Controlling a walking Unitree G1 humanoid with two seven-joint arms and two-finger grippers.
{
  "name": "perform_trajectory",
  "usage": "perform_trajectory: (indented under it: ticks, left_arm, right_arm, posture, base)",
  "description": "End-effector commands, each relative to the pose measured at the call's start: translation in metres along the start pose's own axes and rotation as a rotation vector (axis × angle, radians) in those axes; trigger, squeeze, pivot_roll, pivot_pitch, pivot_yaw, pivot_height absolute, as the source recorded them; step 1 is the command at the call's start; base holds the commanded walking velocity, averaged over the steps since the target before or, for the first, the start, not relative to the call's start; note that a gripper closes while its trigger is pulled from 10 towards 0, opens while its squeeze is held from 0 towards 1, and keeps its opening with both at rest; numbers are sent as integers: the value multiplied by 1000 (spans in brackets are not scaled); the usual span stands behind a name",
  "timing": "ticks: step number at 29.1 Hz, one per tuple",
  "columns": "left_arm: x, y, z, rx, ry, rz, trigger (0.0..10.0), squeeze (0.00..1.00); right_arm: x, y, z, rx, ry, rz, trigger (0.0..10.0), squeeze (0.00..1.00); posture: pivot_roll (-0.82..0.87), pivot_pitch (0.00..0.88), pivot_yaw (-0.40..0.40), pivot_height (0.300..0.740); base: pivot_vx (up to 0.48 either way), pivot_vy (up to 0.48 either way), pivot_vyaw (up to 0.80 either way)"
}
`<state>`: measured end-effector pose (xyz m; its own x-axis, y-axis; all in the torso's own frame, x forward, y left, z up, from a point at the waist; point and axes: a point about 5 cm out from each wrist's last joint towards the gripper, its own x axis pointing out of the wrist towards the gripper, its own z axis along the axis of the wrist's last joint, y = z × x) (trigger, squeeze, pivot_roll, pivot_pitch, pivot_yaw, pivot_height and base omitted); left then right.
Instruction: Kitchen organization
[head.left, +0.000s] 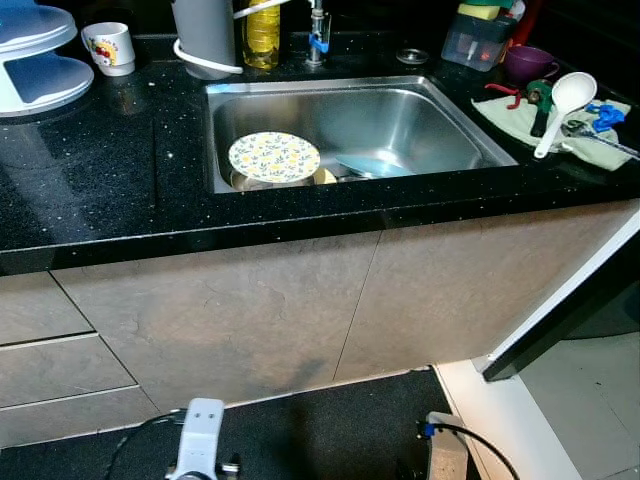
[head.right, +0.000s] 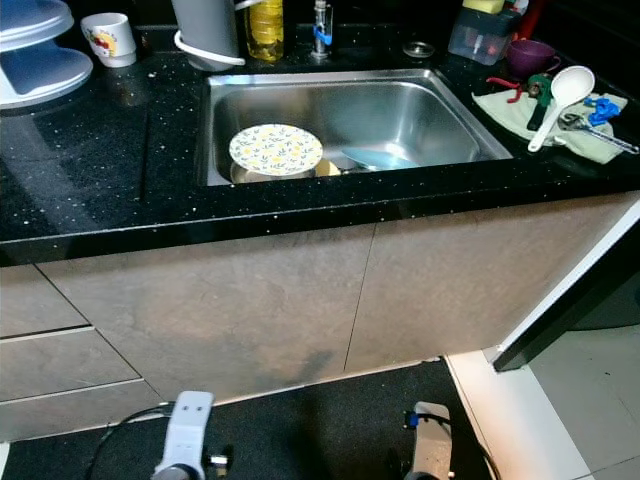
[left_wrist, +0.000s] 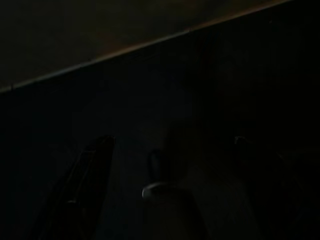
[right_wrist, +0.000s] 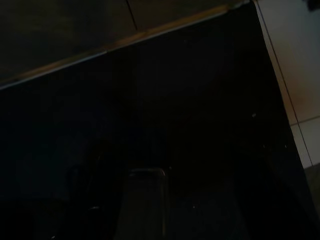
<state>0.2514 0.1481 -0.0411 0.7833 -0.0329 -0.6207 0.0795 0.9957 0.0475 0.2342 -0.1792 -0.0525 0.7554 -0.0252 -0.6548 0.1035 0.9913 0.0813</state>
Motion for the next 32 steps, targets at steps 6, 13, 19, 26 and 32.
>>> perform_trajectory:
  ticks: [6, 13, 19, 26, 32]
  left_arm:
    - [0, -4, -5, 13, 35, -14, 10000, 0]
    - [3, -6, 3, 22, 28, -17, 10000, 0]
    - [6, -10, 17, 30, -3, -28, 10000, 0]
    - [7, -15, 22, 5, -20, -23, 10000, 0]
    - [7, -21, 20, -42, -18, -14, 10000, 0]
  right_arm:
    - [1, -8, 4, -76, 23, 6, 10000, 0]
    - [3, -9, 15, -95, 2, 17, 10000, 0]
    - [9, -7, 35, -52, -19, -4, 10000, 0]
    - [12, 3, 47, -10, -48, 18, 10000, 0]
    - [11, 8, 33, -56, 18, 25, 10000, 0]
  posture:
    - [-121, 205, -48, 740]
    - [-101, 199, -50, 740]
    - [-112, 193, -24, 740]
    - [-108, 196, -31, 740]
    - [-94, 183, -47, 740]
  base:
    - [0, 0, 0]
    - [0, 0, 0]
    - [0, 0, 0]
    - [0, 0, 0]
    - [0, 0, 0]
